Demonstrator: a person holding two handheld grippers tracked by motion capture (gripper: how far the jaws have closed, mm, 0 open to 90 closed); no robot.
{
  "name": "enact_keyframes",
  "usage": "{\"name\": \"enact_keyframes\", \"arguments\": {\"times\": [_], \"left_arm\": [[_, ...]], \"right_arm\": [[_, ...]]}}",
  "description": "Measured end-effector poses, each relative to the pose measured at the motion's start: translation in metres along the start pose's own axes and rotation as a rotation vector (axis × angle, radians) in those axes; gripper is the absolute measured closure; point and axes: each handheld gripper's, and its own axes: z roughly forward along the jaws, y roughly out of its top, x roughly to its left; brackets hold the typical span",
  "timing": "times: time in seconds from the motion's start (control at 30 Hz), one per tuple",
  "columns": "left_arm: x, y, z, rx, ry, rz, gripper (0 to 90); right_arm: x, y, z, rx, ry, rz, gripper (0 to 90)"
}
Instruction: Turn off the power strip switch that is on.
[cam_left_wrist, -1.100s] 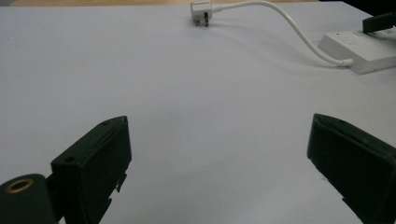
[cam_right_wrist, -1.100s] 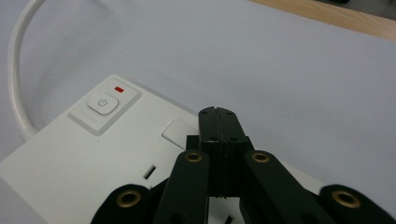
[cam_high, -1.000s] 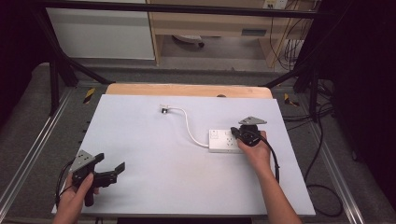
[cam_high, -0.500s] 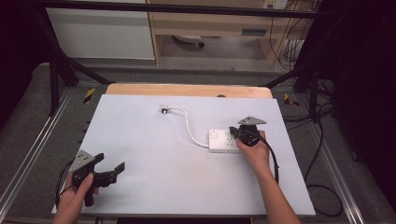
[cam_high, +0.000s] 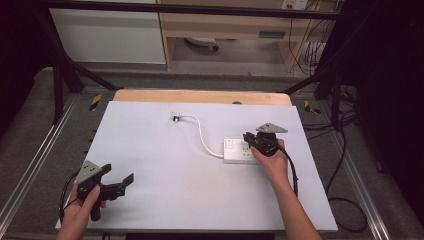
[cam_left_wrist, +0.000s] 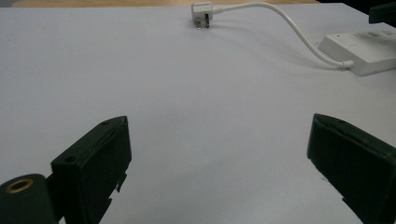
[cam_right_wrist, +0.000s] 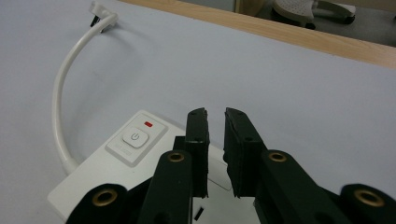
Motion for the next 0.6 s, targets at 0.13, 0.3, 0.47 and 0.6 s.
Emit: {"name": "enact_keyframes", "arguments": {"times": [0.13,0.3,0.47,0.6], "left_arm": [[0.0007,-0.0003,-0.0003,0.001,0.003,-0.004,6.2],[0.0009,-0.0002,0.0002,-0.001,0.002,-0.006,6.2],[0.0006,0.0001,-0.0007,-0.005,0.005,-0.008,6.2],[0.0004,0.0001,-0.0001,-0.003,0.004,-0.006,6.2]], "right_arm": [[0.0010,0.0024,-0.0024,-0.019,0.004,-0.008,78.0],[0.0020,0.0038,-0.0044,-0.030,0.004,0.001,71.8],[0.0027,0.0057,-0.0064,-0.049,0.011,0.006,66.3],[0.0047,0.0070,-0.0083,-0.062,0.026,0.003,61.9]]}}
